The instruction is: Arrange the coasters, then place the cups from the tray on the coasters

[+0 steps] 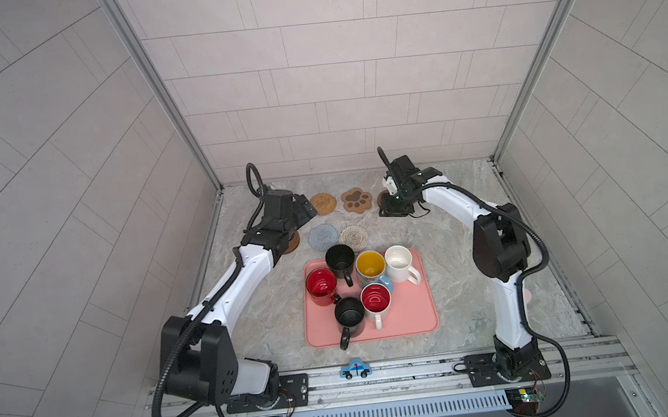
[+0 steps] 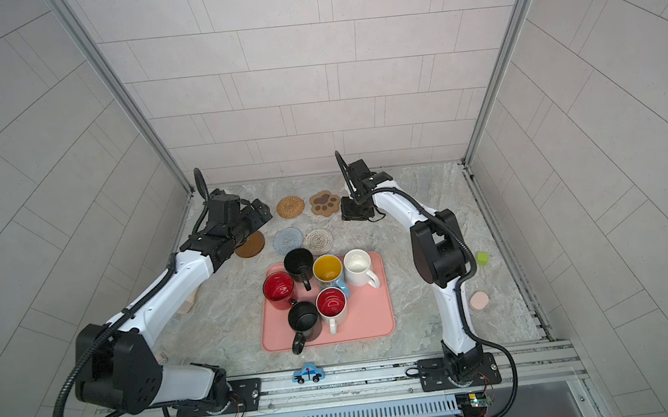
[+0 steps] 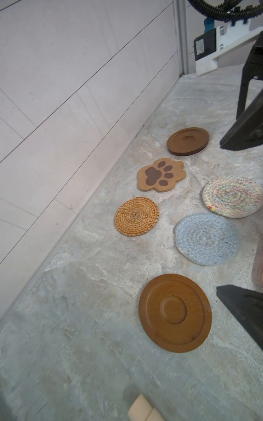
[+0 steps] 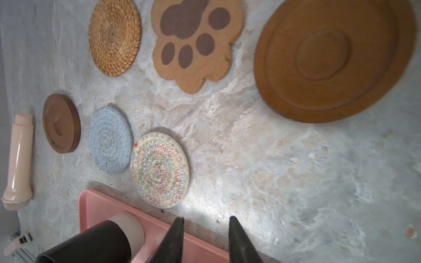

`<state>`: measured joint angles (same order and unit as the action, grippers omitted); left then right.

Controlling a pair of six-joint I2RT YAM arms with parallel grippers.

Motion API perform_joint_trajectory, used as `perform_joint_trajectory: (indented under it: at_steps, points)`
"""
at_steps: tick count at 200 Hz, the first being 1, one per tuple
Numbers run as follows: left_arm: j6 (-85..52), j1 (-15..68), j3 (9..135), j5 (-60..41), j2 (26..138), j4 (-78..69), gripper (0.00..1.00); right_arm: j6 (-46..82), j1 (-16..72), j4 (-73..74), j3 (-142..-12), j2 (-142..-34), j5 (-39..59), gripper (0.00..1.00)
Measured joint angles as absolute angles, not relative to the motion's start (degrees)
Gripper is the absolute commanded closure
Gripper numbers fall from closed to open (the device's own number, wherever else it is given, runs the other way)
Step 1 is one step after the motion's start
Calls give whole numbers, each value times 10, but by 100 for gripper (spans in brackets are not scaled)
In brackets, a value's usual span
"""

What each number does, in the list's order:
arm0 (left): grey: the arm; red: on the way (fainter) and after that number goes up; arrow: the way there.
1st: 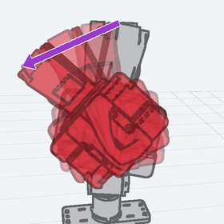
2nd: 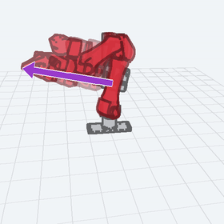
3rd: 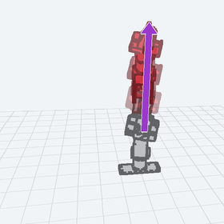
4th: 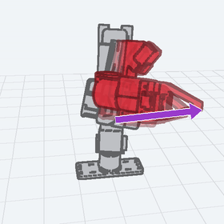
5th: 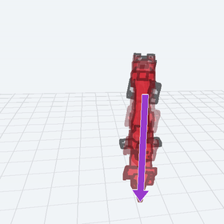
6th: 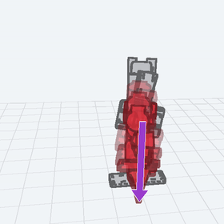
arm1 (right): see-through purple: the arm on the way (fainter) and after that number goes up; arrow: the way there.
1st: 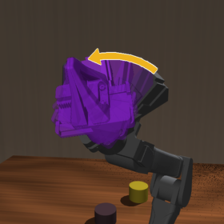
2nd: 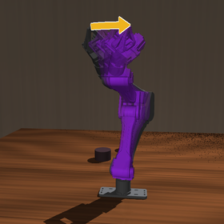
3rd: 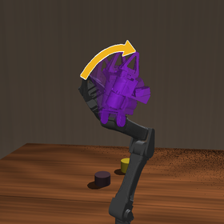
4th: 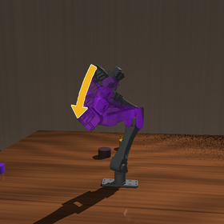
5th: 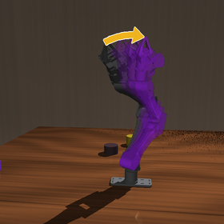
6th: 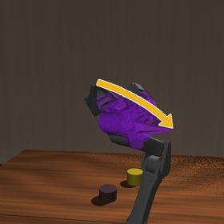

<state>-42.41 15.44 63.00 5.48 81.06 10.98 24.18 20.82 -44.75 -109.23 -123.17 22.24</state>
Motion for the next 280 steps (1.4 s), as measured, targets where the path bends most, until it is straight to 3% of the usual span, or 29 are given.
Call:
perform_joint_trajectory:
  at_steps: [35,86,198,280]
  points:
    - [-425,144,675,81,863,109,0,170,244,-532,-1212,-1322,217,63]
    - [-427,136,699,88,916,112,0,113,272,-615,-1283,-1393,244,63]
    - [-427,131,703,79,917,128,0,87,283,-636,-1419,-1502,282,64]
    - [-430,124,680,79,902,120,0,106,272,-680,-1427,-1500,159,68]
